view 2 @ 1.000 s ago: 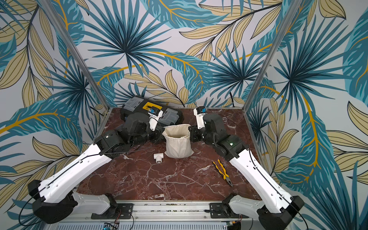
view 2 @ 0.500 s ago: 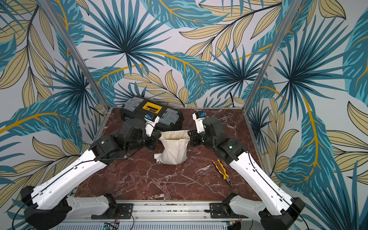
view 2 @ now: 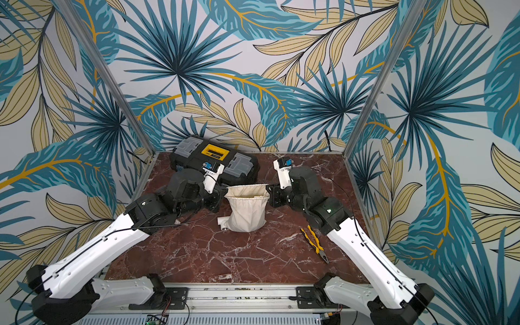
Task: Close the soil bag
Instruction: Adjust the soil bag at the center of the board.
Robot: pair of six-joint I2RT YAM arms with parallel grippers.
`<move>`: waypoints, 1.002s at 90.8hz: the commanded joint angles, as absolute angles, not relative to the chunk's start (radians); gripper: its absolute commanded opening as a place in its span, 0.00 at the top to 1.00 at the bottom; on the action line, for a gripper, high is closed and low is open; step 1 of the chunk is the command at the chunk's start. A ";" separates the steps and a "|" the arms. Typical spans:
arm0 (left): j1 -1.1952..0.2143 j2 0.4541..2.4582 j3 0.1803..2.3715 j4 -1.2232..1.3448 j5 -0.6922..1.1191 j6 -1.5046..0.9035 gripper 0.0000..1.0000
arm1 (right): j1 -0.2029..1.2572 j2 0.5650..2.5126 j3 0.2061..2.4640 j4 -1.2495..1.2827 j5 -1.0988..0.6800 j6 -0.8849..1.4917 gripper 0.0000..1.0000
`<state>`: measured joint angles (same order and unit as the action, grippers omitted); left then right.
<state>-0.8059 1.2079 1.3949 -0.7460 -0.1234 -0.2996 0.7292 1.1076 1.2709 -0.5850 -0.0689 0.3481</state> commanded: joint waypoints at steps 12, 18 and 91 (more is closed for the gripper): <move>-0.800 1.175 1.422 -0.754 -0.136 -0.298 1.00 | 0.728 1.070 1.275 -0.549 -0.063 0.360 1.00; -0.799 1.177 1.395 -0.734 -0.120 -0.308 1.00 | 0.727 1.059 1.265 -0.546 -0.060 0.364 1.00; -0.755 1.335 1.382 -0.661 -0.049 -0.283 1.00 | 0.696 0.945 1.163 -0.490 -0.182 0.378 0.50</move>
